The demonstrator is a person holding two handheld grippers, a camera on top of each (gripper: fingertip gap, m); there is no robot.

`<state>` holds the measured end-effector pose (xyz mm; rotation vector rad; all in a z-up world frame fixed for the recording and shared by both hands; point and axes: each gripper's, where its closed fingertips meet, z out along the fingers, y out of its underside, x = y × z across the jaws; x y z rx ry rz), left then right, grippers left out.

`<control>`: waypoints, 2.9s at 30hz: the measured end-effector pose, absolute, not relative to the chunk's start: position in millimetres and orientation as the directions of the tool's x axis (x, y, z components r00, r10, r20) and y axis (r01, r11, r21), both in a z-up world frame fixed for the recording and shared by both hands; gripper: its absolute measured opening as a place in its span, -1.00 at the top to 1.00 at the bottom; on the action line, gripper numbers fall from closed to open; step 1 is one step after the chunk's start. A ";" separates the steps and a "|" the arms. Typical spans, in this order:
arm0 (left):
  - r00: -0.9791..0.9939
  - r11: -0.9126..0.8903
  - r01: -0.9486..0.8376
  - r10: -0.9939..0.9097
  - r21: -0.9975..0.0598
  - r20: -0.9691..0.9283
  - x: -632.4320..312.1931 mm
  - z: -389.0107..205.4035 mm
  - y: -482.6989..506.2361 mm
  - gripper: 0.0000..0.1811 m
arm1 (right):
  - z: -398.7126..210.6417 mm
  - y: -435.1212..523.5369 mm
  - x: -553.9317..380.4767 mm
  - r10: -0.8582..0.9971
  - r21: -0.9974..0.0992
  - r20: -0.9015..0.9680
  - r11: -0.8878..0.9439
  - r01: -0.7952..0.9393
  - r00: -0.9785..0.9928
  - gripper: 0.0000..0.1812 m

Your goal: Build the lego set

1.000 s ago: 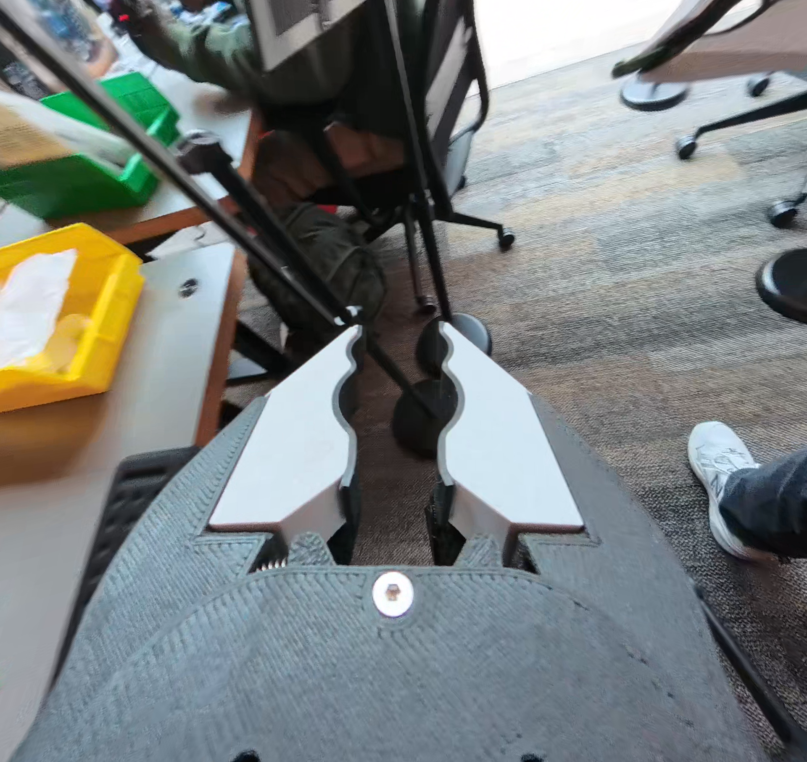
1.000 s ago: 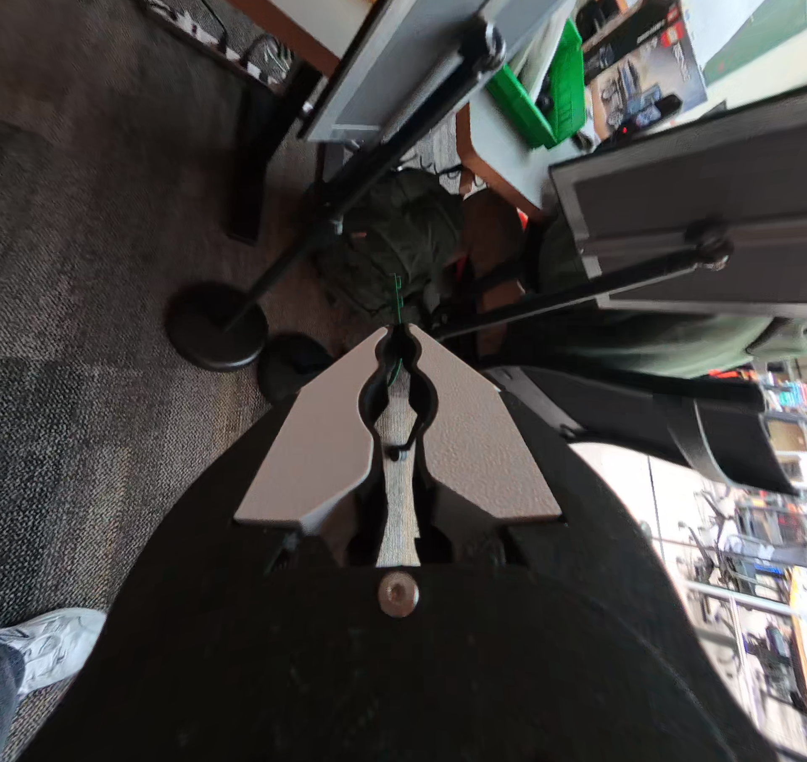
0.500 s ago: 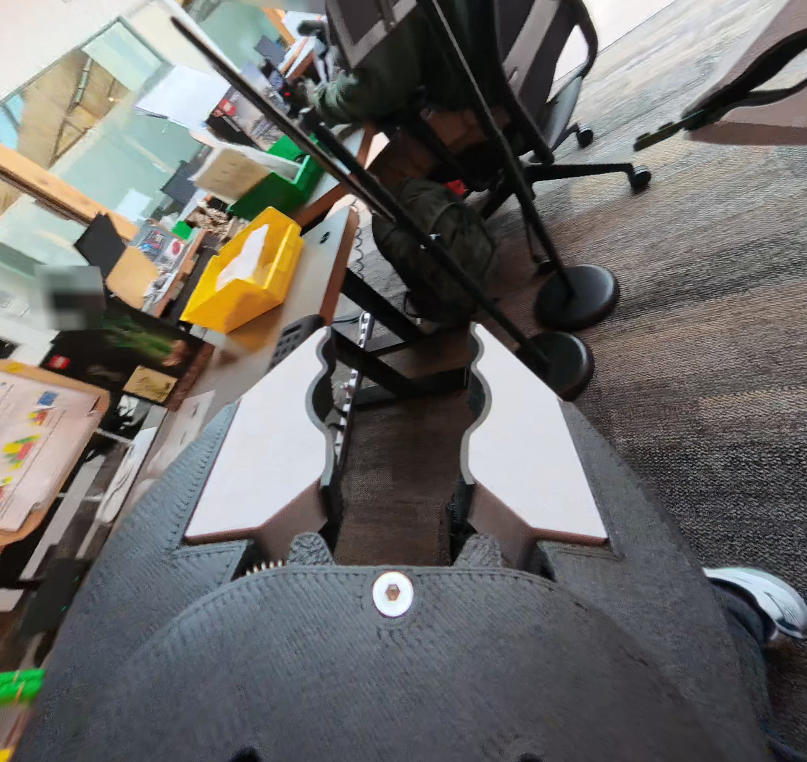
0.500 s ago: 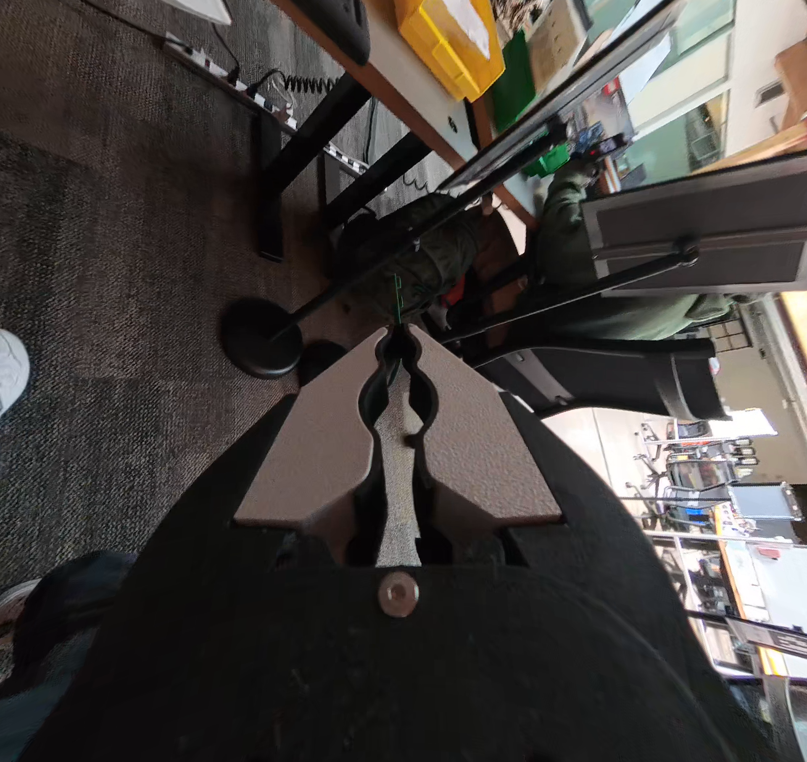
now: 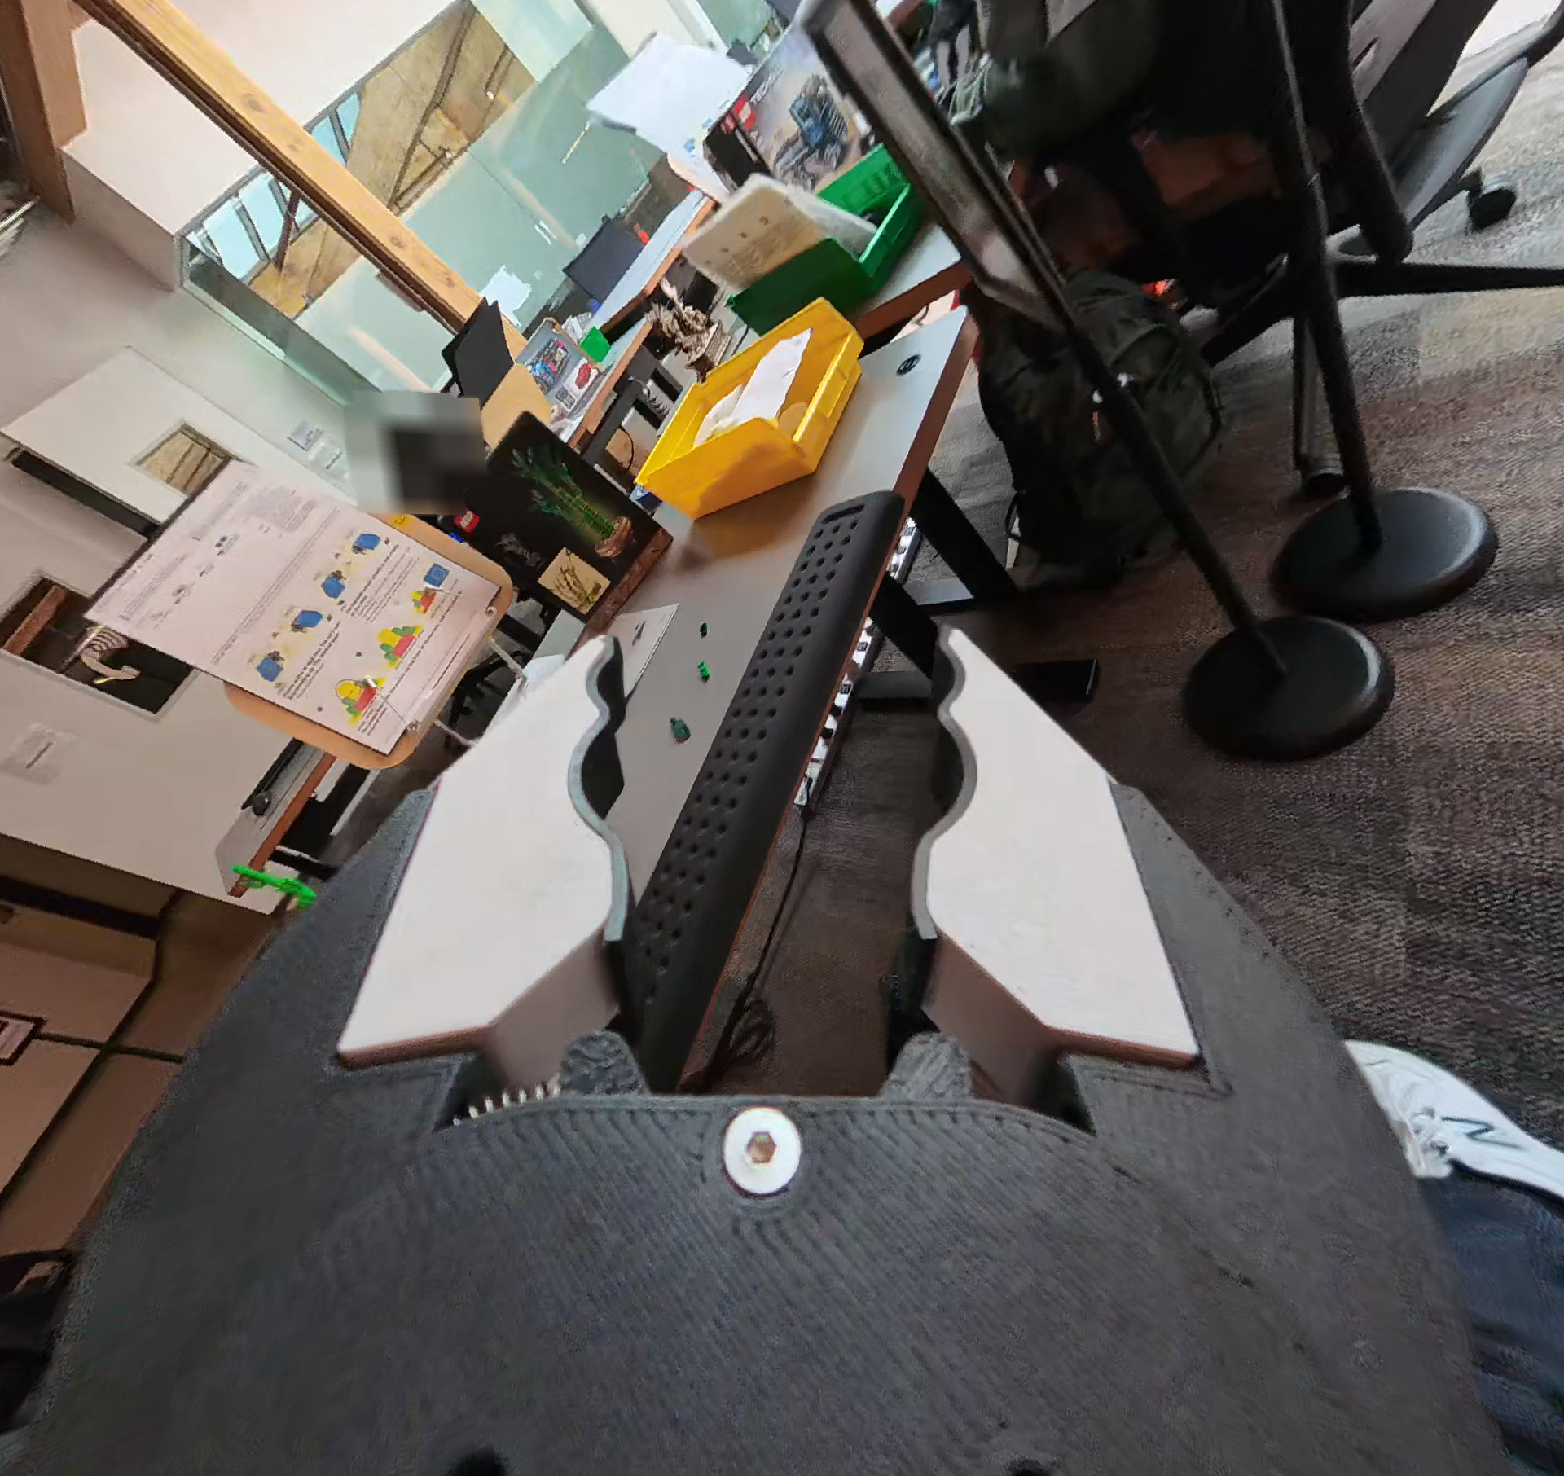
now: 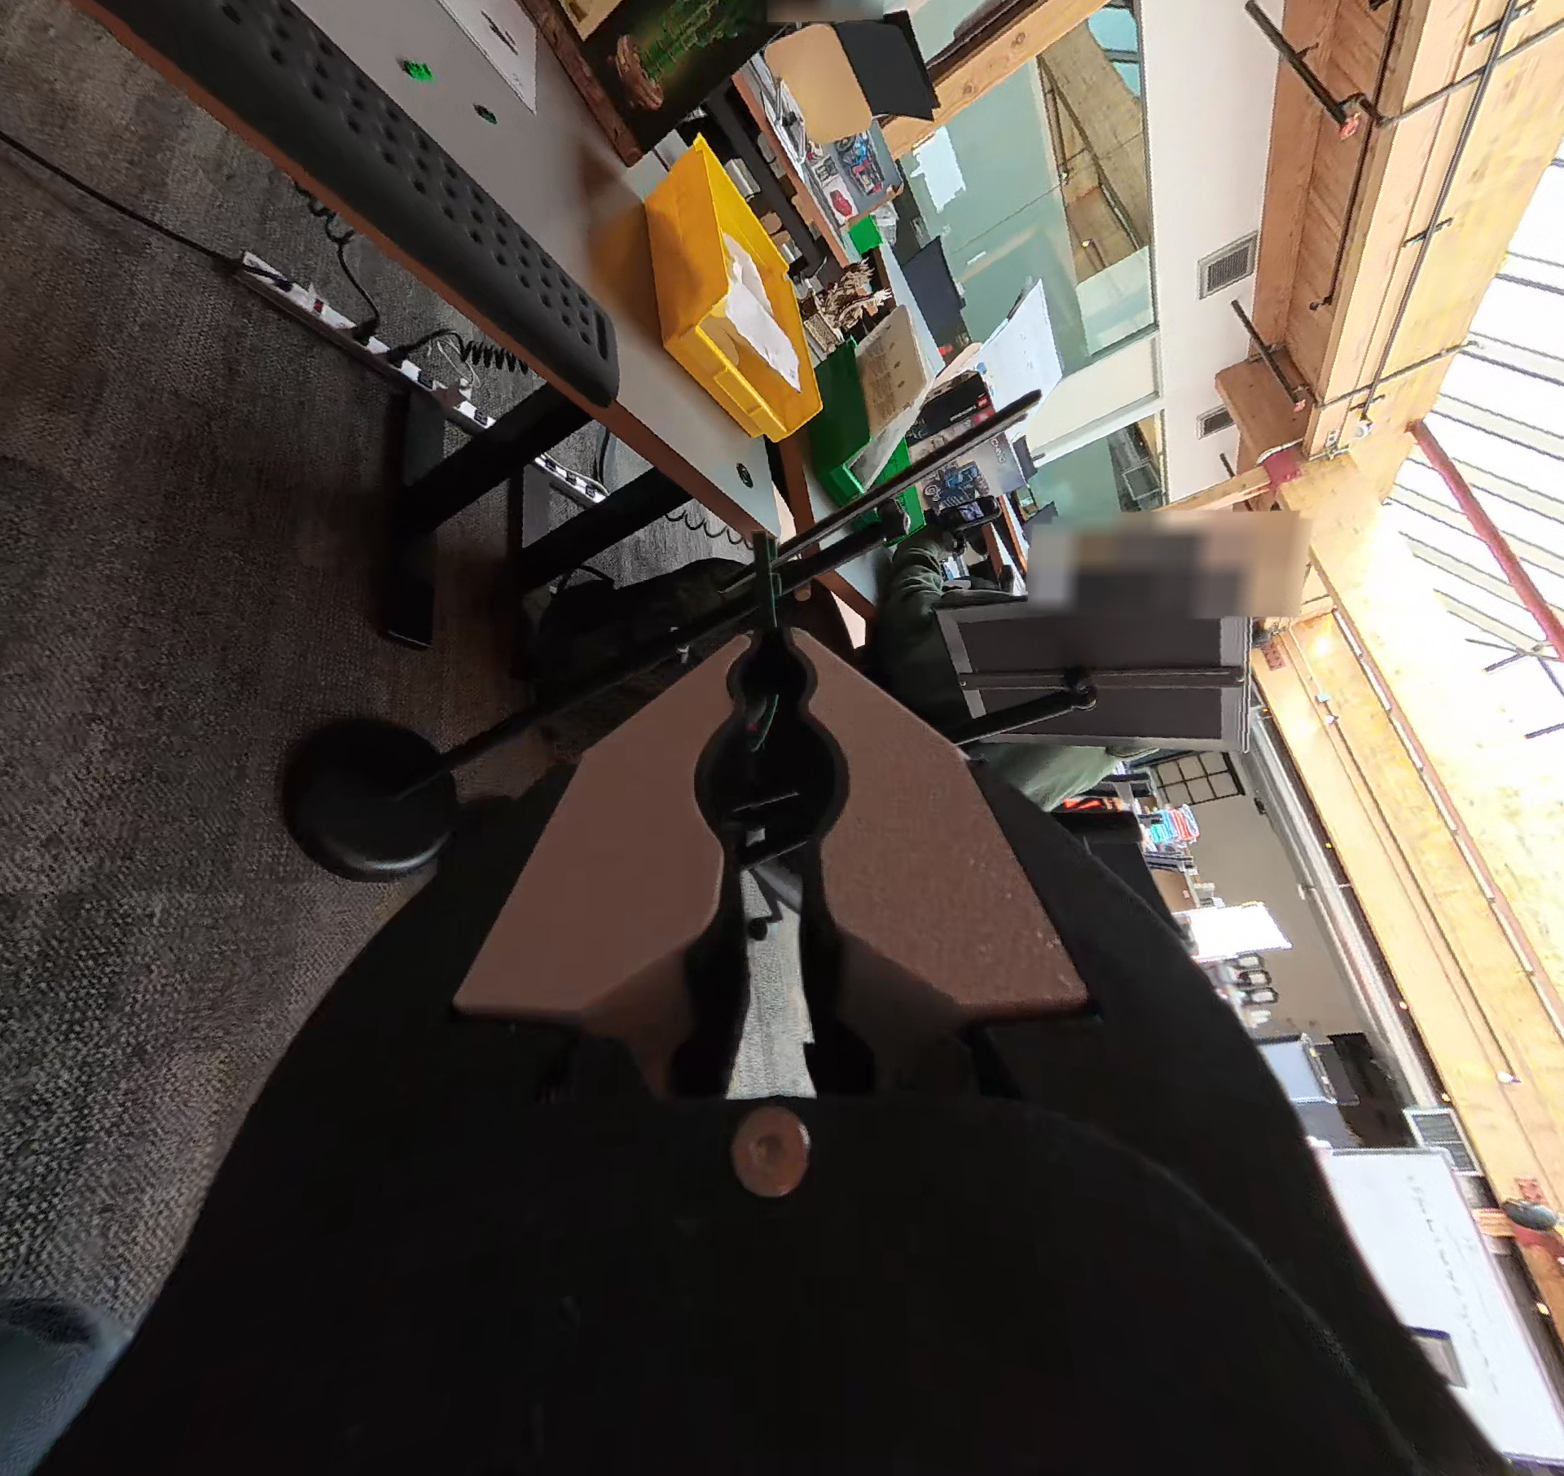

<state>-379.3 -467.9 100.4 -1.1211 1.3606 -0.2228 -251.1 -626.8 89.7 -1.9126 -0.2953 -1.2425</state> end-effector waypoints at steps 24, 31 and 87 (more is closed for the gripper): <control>0.403 0.416 -0.588 -0.592 -0.693 -0.698 -283.6 30.3 -126.0 0.18 | 54.7 -276.9 -63.9 -0.120 -0.437 0.895 -0.429 0.791 0.430 1.00; 0.450 0.332 -0.673 -0.525 -0.660 -0.723 -348.5 62.4 -46.6 0.20 | 63.3 -197.6 -70.2 -0.103 -0.565 0.818 -0.330 0.756 0.566 1.00; 0.013 -0.148 0.088 -0.989 -0.985 0.149 -212.1 142.5 33.6 0.74 | 115.7 30.2 -170.8 0.046 -0.224 0.954 0.767 0.602 0.296 1.00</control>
